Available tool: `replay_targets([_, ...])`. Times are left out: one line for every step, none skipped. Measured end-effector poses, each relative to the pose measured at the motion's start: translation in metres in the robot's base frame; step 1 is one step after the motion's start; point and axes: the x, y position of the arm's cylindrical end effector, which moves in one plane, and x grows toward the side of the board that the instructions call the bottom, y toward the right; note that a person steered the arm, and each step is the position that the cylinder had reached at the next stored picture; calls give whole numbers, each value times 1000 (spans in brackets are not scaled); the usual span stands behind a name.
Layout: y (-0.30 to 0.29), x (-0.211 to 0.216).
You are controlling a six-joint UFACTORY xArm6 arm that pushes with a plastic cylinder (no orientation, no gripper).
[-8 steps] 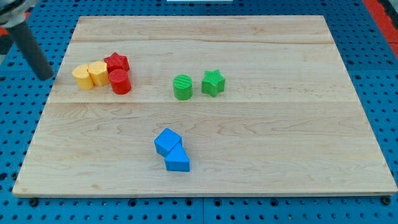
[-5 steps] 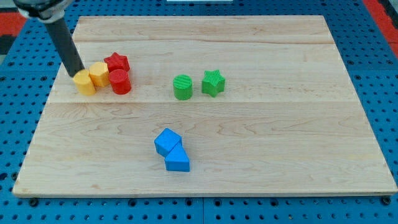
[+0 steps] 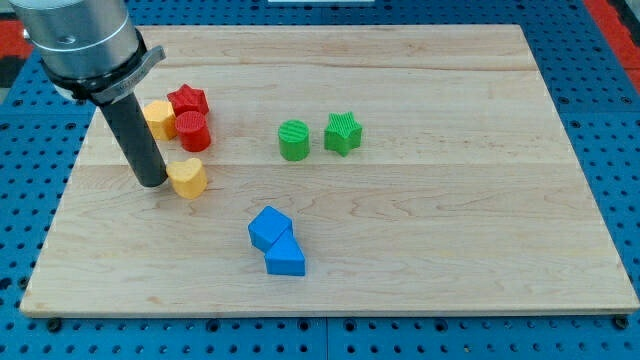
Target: Push the yellow heart above the blue blocks
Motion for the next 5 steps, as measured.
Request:
replay_targets([1,-3])
replay_targets([28,-3])
replay_targets([70,-3])
replay_targets([106,1])
replay_targets([115,28])
